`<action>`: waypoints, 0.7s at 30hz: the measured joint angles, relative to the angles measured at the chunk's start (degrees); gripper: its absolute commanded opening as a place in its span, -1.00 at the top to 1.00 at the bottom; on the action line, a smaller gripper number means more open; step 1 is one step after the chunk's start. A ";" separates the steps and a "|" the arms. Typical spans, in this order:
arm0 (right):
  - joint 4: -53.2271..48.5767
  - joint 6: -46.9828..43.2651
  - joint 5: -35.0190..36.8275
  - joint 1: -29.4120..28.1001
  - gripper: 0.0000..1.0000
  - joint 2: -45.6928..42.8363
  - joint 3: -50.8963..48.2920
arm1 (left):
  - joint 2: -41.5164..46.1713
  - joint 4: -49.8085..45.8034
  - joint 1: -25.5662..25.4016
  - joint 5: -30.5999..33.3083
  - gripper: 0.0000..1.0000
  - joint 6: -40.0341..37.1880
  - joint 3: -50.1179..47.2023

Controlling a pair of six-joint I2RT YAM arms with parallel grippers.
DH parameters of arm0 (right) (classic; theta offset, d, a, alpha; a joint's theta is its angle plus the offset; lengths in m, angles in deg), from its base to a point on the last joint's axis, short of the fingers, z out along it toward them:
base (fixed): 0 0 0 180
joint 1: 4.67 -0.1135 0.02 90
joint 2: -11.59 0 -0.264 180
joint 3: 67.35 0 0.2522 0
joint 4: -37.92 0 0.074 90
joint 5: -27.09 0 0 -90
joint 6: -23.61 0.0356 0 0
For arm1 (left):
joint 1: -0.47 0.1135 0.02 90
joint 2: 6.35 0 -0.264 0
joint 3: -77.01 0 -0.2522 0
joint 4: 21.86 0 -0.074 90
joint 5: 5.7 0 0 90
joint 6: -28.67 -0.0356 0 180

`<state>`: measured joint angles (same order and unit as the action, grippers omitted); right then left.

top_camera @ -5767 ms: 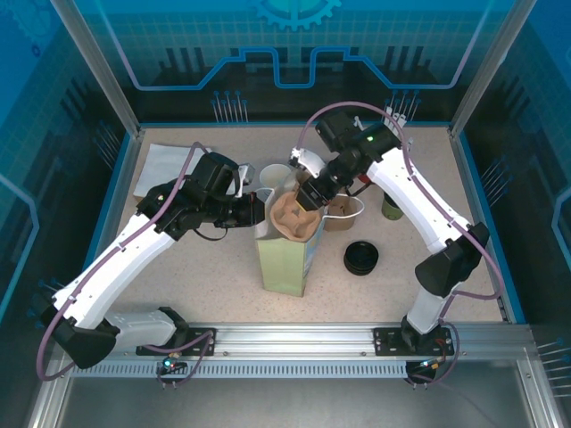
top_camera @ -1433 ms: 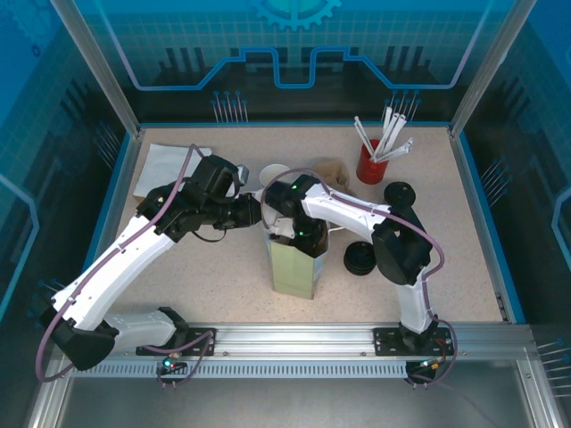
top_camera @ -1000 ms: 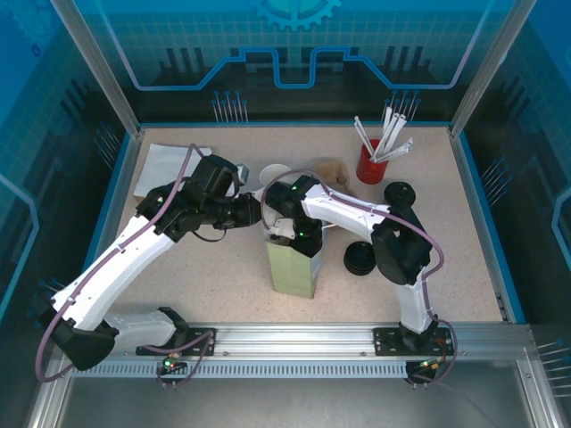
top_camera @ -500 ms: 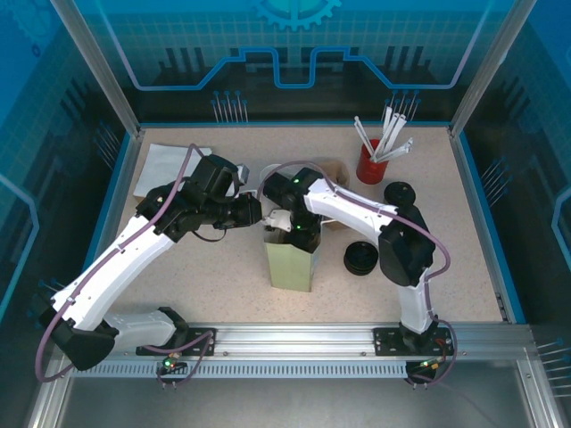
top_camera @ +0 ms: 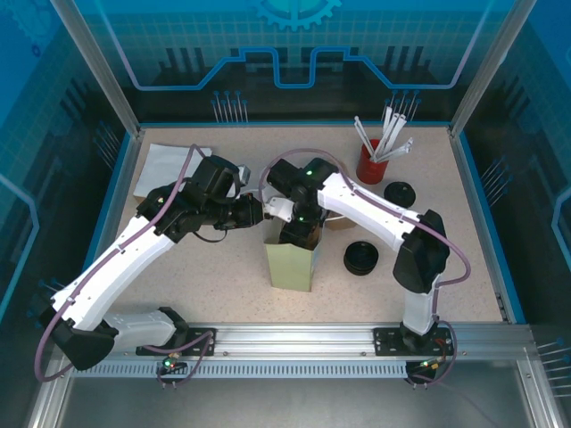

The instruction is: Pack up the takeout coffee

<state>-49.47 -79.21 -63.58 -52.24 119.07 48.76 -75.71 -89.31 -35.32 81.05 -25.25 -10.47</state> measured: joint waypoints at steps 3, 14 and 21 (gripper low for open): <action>-0.11 1.05 -1.18 0.28 -0.52 -1.75 1.73 | 0.00 0.00 -0.07 0.00 0.68 0.02 -0.02; 1.05 5.42 -7.65 5.40 -0.49 -9.97 5.16 | 0.00 0.00 -0.50 0.00 0.68 0.04 -0.02; 6.05 7.74 -10.32 8.85 -0.49 -16.76 4.68 | 0.00 0.00 -0.61 0.00 0.68 0.04 -0.02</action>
<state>-43.42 -71.47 -73.89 -43.39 102.31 53.44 -75.71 -89.31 -35.94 81.05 -25.21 -10.49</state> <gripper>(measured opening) 0.744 0.162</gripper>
